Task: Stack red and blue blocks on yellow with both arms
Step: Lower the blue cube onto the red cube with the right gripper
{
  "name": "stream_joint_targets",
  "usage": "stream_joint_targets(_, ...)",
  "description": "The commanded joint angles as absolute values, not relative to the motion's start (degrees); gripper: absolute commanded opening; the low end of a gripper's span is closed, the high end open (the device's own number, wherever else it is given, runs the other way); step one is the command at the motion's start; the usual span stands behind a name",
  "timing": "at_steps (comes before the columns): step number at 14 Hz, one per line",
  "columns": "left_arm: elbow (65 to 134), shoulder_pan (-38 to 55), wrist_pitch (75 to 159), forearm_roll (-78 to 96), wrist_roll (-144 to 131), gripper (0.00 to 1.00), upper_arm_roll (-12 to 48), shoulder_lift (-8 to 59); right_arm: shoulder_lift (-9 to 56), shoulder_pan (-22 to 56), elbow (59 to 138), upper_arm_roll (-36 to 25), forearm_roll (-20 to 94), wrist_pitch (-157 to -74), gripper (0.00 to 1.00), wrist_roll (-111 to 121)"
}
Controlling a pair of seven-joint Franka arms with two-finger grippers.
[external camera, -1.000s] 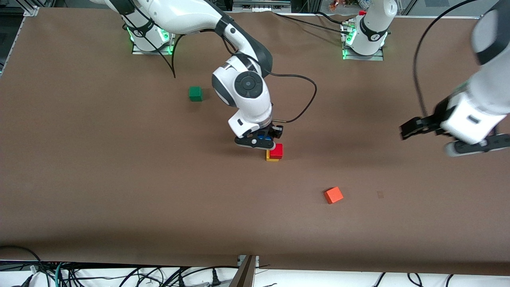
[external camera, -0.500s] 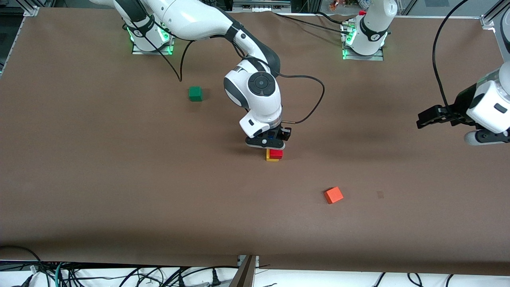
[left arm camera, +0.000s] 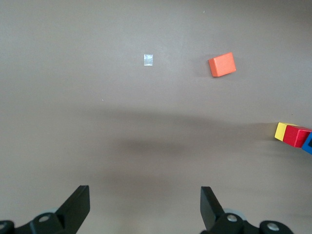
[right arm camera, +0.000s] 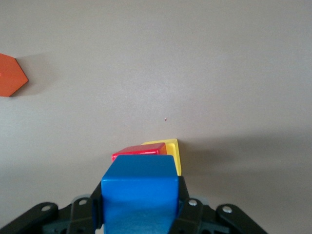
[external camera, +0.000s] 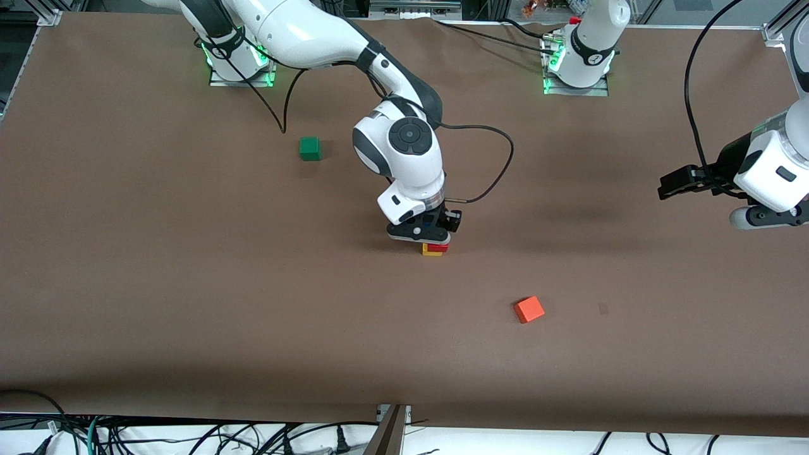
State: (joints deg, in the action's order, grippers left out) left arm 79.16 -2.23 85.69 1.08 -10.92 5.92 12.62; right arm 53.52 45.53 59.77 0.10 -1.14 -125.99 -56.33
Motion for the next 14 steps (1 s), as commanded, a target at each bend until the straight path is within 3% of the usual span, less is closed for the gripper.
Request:
stream_joint_targets(1,79.6,-2.4,85.3,1.1,-9.8,1.00,5.9,12.0,55.4,46.4,56.9,-0.6,-2.5,-126.2,0.47,-57.5)
stream_joint_targets(2,79.5,-2.4,85.3,1.1,-9.8,1.00,5.9,12.0,55.4,46.4,56.9,-0.7,-2.5,-126.2,0.60,-57.5)
stream_joint_targets(3,79.6,-2.4,85.3,1.1,-9.8,1.00,5.9,12.0,55.4,46.4,56.9,-0.7,-2.5,-126.2,0.85,-57.5)
stream_joint_targets(4,79.6,-2.4,85.3,1.1,-9.8,1.00,5.9,12.0,55.3,46.4,56.9,-0.8,-2.5,-126.2,1.00,-57.4)
stream_joint_targets(9,79.5,-2.5,85.3,1.1,-9.7,1.00,5.7,12.0,54.1,45.9,56.9,-0.8,-2.3,-122.5,1.00,-57.2)
stream_joint_targets(14,79.5,-2.4,85.4,1.2,-9.6,1.00,5.7,12.0,43.2,42.0,57.4,-0.7,-1.9,-108.7,1.00,-56.0)
